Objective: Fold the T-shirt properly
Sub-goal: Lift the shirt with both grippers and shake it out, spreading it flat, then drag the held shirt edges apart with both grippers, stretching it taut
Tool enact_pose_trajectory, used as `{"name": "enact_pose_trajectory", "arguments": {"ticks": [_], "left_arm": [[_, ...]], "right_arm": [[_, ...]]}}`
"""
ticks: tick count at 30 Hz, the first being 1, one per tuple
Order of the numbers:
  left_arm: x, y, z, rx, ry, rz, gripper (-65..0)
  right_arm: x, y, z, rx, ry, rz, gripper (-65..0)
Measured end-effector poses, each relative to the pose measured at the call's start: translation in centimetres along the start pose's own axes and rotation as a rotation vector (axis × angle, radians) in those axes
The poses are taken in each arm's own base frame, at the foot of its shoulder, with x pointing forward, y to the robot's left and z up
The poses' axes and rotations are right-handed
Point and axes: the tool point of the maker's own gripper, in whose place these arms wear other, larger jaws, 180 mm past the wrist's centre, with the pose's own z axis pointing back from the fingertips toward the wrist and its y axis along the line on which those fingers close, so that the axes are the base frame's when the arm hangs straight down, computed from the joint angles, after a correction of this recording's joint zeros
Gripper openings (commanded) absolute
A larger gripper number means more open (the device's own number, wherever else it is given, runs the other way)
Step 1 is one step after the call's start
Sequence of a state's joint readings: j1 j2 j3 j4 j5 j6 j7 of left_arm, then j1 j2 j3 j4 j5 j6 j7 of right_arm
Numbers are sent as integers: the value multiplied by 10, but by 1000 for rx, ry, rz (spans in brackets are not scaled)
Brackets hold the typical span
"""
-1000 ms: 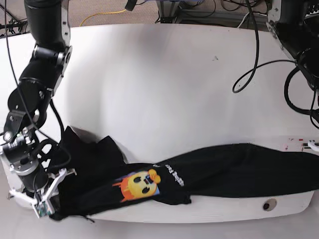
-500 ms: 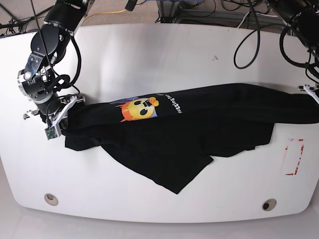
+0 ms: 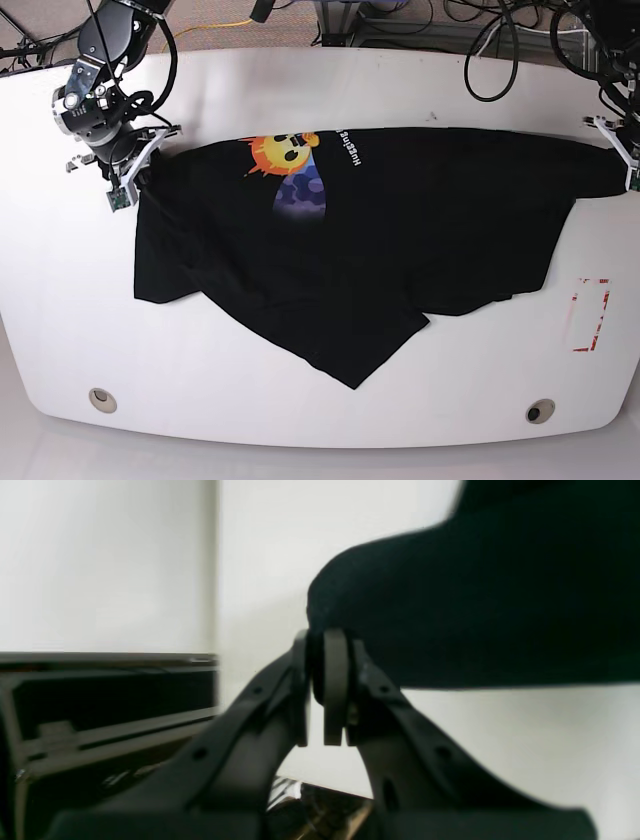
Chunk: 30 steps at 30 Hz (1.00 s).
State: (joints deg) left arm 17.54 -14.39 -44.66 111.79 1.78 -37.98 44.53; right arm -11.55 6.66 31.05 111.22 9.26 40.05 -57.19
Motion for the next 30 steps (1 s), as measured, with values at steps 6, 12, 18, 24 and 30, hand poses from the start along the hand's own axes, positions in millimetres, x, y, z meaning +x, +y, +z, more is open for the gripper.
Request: {"name": "enact_pose_trajectory", "arguments": {"ticks": [6, 12, 18, 24, 30], "left_arm": [[-6, -3, 1, -10, 11, -8, -633], [-10, -5, 2, -15, 22, -13, -633], [-11, -7, 2, -18, 23, -12, -633], [-12, -7, 3, -21, 26, -13, -632], [-12, -7, 2, -19, 27, -12, -632]], "right_arm": [[-15, 1, 1, 3, 41, 3, -289], [-9, -2, 0, -3, 29, 1, -157], [52, -10, -19, 6, -96, -6, -170], [94, 7, -67, 144, -107, -46, -170], [134, -4, -105, 215, -101, -142, -170]]}}
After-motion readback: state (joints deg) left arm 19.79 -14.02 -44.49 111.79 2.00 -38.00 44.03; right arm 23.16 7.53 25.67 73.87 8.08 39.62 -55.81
